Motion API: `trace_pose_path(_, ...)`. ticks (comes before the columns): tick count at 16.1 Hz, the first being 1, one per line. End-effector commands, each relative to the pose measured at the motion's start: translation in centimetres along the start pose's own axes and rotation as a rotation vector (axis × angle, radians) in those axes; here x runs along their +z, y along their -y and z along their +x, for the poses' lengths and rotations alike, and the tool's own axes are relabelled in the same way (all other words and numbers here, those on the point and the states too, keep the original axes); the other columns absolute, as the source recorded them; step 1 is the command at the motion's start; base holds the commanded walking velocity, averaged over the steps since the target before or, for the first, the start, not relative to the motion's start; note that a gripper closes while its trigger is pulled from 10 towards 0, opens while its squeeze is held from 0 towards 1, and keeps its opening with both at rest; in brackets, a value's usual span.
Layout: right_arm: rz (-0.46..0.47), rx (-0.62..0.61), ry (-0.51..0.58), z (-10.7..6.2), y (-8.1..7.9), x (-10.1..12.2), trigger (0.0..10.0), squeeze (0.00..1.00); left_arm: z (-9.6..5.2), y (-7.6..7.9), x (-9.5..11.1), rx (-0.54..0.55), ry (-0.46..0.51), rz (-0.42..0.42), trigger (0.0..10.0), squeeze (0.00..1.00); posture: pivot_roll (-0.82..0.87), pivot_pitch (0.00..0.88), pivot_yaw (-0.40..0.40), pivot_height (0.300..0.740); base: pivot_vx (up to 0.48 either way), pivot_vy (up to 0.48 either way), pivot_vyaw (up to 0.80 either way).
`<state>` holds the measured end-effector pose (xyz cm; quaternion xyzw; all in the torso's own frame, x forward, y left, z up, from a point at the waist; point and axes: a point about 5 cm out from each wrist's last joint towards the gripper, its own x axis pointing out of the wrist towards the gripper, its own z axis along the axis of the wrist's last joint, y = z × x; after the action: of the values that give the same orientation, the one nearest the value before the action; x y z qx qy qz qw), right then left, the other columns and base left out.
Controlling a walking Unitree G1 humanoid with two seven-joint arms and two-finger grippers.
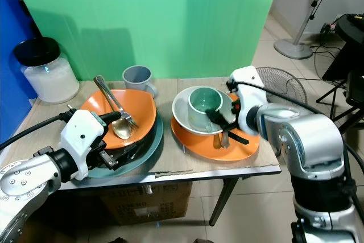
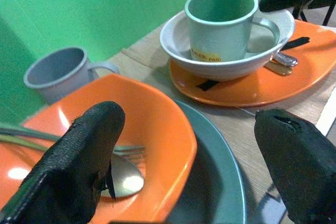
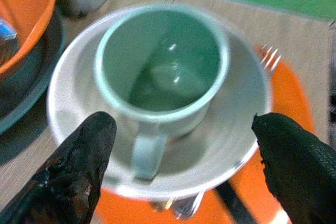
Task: Setting the table
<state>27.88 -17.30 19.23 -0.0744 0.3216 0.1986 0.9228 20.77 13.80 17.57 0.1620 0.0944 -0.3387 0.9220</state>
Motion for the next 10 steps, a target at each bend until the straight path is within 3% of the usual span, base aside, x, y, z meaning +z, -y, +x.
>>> trace_pose_path(1,0.012,0.013,-0.021,-0.2,-0.3,-0.4,10.0,1.0,0.0,0.1,0.0,-0.019,-0.011,0.004,10.0,0.0,-0.09,0.0,-0.019,0.74,0.0,0.0,0.0)
trace_pose_path(5,0.014,0.043,-0.074,0.5,-1.6,-1.6,10.0,1.0,0.1,0.4,-0.2,-0.026,-0.031,0.003,10.0,0.0,-0.09,0.0,-0.027,0.74,0.0,0.0,0.0)
trace_pose_path(6,0.023,0.034,-0.075,0.8,-1.7,-1.7,10.0,0.45,0.1,0.4,-0.2,-0.019,-0.032,-0.001,10.0,0.0,-0.09,0.0,-0.032,0.74,0.0,0.0,0.0)
trace_pose_path(7,0.061,0.008,-0.058,1.2,-1.8,-1.5,10.0,0.0,0.1,0.4,-0.2,-0.019,-0.032,-0.002,10.0,0.0,-0.09,0.0,-0.036,0.74,0.0,0.0,0.0)
trace_pose_path(10,0.097,-0.01,-0.035,1.5,-1.7,-1.0,10.0,0.0,0.1,0.3,-0.2,-0.019,-0.037,0.002,10.0,0.0,-0.08,0.0,-0.037,0.74,0.0,0.0,0.0)
